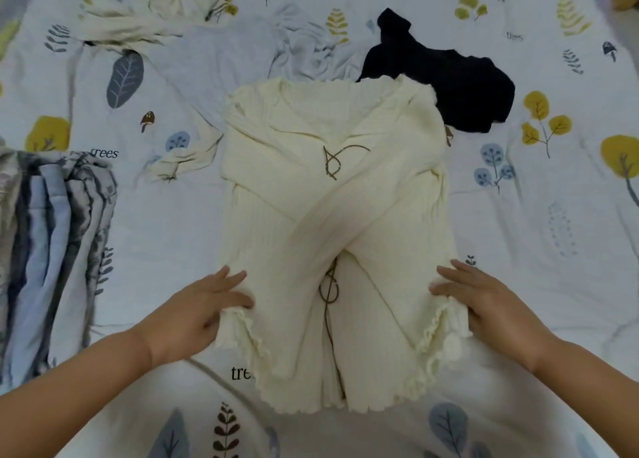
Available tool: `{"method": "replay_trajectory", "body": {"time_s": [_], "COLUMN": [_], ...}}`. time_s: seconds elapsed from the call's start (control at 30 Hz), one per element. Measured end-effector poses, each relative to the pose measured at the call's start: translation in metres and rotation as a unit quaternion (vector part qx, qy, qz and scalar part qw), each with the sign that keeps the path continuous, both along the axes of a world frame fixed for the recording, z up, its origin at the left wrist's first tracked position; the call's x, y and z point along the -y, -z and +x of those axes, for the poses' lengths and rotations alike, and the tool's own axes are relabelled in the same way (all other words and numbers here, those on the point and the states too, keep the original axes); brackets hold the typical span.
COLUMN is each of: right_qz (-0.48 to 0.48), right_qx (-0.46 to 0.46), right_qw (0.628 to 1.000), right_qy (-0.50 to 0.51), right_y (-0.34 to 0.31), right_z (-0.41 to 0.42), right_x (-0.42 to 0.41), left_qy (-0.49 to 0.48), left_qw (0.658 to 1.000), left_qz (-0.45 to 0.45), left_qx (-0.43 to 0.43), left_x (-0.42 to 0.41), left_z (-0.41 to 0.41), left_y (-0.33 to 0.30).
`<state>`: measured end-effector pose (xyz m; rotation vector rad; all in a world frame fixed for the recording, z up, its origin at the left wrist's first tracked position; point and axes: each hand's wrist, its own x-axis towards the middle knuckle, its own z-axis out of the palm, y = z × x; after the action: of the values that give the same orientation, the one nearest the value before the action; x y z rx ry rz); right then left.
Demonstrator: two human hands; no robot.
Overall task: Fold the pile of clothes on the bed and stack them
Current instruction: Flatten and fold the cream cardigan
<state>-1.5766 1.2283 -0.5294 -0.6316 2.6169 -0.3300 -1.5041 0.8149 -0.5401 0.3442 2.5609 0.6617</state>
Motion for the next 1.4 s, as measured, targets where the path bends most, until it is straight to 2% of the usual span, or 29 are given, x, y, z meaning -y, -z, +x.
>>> {"method": "replay_trajectory", "body": {"time_s": [0.07, 0.17, 0.23, 0.3, 0.4, 0.5, 0.57, 0.63, 0.67, 0.77, 0.83, 0.9, 1.03, 1.1, 1.2, 1.23, 1.33, 1.4], "right_qz": [-0.051, -0.151, -0.197, -0.242, -0.295, -0.326, -0.335, -0.323, -0.296, -0.19, -0.208, -0.265, -0.349, -0.317, -0.209, -0.194, -0.2, -0.204], "right_qx": [0.023, 0.085, 0.138, 0.148, 0.116, 0.079, 0.059, 0.081, 0.099, 0.101, 0.041, -0.018, -0.097, -0.08, 0.021, 0.043, 0.065, 0.081], "right_qw": [0.998, 0.977, 0.954, 0.939, 0.915, 0.885, 0.868, 0.854, 0.858, 0.902, 0.909, 0.894, 0.831, 0.822, 0.839, 0.842, 0.844, 0.843], "right_qy": [0.031, 0.127, 0.179, 0.197, 0.25, 0.322, 0.362, 0.4, 0.408, 0.374, 0.359, 0.361, 0.423, 0.466, 0.502, 0.501, 0.493, 0.491], "right_y": [-0.008, -0.029, -0.042, -0.052, -0.055, -0.043, -0.029, -0.012, -0.004, 0.01, 0.009, 0.001, -0.007, 0.003, 0.023, 0.026, 0.032, 0.034], "right_z": [-0.009, -0.032, -0.053, -0.079, -0.124, -0.167, -0.187, -0.199, -0.202, -0.203, -0.205, -0.21, -0.228, -0.235, -0.232, -0.229, -0.216, -0.21], "right_x": [0.002, 0.016, 0.024, 0.029, 0.038, 0.049, 0.056, 0.062, 0.063, 0.064, 0.061, 0.059, 0.062, 0.07, 0.077, 0.076, 0.063, 0.057], "left_qy": [-0.09, -0.198, -0.241, -0.293, -0.363, -0.463, -0.528, -0.578, -0.583, -0.552, -0.539, -0.534, -0.559, -0.567, -0.527, -0.507, -0.501, -0.521], "left_qw": [0.99, 0.947, 0.916, 0.891, 0.85, 0.792, 0.762, 0.752, 0.756, 0.804, 0.814, 0.804, 0.769, 0.785, 0.847, 0.86, 0.856, 0.847], "left_qz": [0.083, 0.216, 0.286, 0.324, 0.369, 0.394, 0.372, 0.31, 0.289, 0.216, 0.216, 0.257, 0.285, 0.22, 0.04, -0.009, -0.081, -0.087], "left_qx": [0.071, 0.132, 0.145, 0.123, 0.096, 0.059, 0.043, 0.065, 0.078, 0.051, -0.006, -0.051, -0.123, -0.122, -0.058, -0.061, -0.1, -0.054], "left_x": [-0.001, -0.003, -0.002, -0.001, 0.0, 0.002, 0.003, 0.001, -0.001, -0.006, -0.004, 0.001, 0.011, 0.009, -0.003, -0.006, -0.011, -0.013], "left_z": [-0.014, -0.041, -0.059, -0.084, -0.126, -0.169, -0.189, -0.198, -0.198, -0.198, -0.203, -0.213, -0.237, -0.247, -0.246, -0.242, -0.221, -0.207], "left_y": [-0.007, -0.028, -0.039, -0.046, -0.05, -0.041, -0.027, -0.011, -0.006, 0.001, -0.002, -0.008, -0.013, -0.002, 0.013, 0.015, 0.021, 0.025]}}
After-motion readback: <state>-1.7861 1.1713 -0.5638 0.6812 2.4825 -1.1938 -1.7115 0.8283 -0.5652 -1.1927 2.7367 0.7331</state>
